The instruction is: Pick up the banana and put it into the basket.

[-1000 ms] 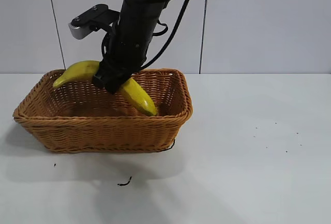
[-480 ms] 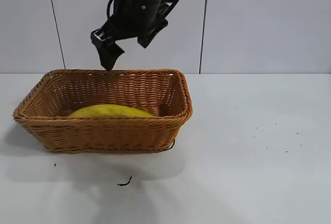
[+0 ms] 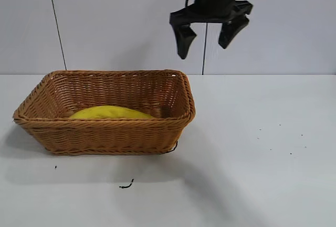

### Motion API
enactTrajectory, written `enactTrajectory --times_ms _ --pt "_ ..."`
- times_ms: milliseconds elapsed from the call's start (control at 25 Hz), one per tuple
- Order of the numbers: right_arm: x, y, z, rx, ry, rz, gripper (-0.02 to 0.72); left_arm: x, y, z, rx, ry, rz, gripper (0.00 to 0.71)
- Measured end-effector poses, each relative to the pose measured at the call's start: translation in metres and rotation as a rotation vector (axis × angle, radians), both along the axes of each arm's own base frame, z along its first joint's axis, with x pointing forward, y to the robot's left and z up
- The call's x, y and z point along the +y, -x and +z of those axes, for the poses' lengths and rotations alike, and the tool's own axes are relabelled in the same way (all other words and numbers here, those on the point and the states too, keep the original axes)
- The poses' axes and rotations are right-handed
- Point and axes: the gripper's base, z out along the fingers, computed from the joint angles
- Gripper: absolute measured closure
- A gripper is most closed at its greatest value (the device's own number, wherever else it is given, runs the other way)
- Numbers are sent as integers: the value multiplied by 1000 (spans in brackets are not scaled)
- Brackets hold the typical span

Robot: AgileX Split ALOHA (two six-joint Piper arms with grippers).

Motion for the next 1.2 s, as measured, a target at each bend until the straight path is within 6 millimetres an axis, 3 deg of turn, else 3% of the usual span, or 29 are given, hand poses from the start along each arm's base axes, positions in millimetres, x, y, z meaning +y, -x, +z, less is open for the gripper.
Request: enactTrajectory --times_ms 280,600,840,1200 --pt "-65 -3 0 10 -7 -137 14 0 0 0 0 0 0 75" --pt "-69 14 -5 71 -32 -152 14 0 0 0 0 0 0 75" --pt "-66 73 -10 218 -34 -142 14 0 0 0 0 0 0 75" --pt "-63 215 -9 383 -26 -133 14 0 0 0 0 0 0 75"
